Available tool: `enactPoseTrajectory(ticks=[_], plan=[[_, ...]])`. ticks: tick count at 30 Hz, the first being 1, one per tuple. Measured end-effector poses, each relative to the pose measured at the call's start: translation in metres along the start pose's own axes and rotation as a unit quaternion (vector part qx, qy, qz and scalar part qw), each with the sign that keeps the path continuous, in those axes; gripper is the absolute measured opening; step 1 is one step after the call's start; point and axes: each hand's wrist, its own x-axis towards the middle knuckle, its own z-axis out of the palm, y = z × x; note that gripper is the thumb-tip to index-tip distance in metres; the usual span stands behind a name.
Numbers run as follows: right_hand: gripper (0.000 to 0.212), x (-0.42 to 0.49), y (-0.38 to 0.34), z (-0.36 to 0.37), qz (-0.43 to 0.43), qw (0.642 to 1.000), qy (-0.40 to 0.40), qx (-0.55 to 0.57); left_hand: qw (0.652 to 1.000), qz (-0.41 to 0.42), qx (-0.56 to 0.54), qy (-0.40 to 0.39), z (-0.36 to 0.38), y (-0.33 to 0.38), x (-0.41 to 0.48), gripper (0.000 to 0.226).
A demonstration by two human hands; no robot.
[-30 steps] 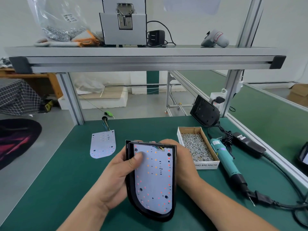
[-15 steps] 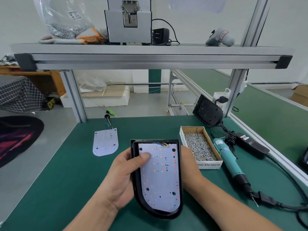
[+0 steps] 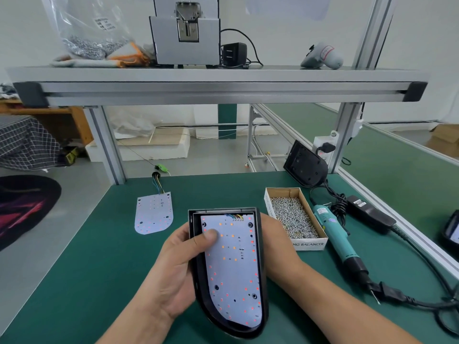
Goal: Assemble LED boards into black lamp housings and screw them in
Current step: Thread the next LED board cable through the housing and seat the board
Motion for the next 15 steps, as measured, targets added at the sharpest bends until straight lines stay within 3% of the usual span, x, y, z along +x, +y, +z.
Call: enactPoseTrajectory(ticks=[3,7,11,15], plan=[[0.001,0.003,-0.004,-0.002,0.034,0.998,-0.012,0.043,1.0,-0.005,-0.015,-0.009,0.0,-0.001,0.001,0.056],[0.009,0.002,0.001,-0.005,0.012,1.0,-0.007,0.023,1.0,-0.018,-0.023,0.011,-0.006,-0.003,0.005,0.044],[0.009,0.001,0.004,-0.002,0.005,0.996,0.021,0.082,0.991,-0.058,-0.098,0.07,-0.009,-0.006,0.009,0.051],[0.012,0.001,-0.001,0.003,-0.001,0.993,0.053,0.109,0.981,-0.063,-0.176,0.049,-0.011,-0.005,0.012,0.037]])
